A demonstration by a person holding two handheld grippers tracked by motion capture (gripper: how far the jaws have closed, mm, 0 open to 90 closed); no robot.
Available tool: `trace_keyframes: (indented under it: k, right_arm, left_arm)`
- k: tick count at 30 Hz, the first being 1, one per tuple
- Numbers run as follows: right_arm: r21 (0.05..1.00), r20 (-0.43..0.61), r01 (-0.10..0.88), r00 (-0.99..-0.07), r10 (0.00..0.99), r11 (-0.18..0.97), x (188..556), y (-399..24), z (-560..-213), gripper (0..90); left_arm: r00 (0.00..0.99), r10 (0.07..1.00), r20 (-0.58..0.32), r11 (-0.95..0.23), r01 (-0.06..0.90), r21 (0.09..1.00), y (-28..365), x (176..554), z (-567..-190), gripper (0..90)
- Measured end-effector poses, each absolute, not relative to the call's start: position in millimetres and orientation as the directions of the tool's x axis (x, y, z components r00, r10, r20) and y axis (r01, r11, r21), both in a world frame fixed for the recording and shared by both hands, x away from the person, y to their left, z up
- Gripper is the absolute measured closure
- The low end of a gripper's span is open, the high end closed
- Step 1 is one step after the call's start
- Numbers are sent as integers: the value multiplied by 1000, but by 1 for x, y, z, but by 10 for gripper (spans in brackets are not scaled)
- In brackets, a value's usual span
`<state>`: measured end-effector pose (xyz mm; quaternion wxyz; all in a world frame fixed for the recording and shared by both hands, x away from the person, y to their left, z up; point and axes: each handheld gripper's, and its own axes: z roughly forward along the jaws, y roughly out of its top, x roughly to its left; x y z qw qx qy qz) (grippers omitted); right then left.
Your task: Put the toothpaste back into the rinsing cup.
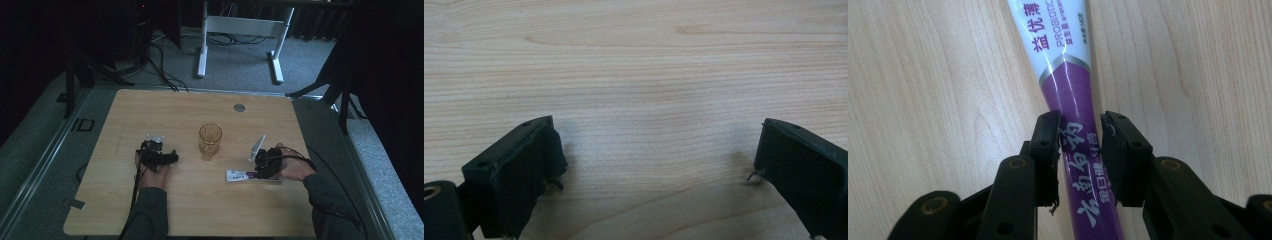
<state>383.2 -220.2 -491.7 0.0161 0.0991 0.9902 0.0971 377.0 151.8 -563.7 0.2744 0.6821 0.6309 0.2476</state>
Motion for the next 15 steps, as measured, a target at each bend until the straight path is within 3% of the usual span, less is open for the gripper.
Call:
trace_keyframes:
  k: [15]
  right_arm:
    - [116,-20,175,-984,178,978,383,-213,-501,672]
  left_arm:
    - [82,997,-8,-54,725,687,152,377,-564,35]
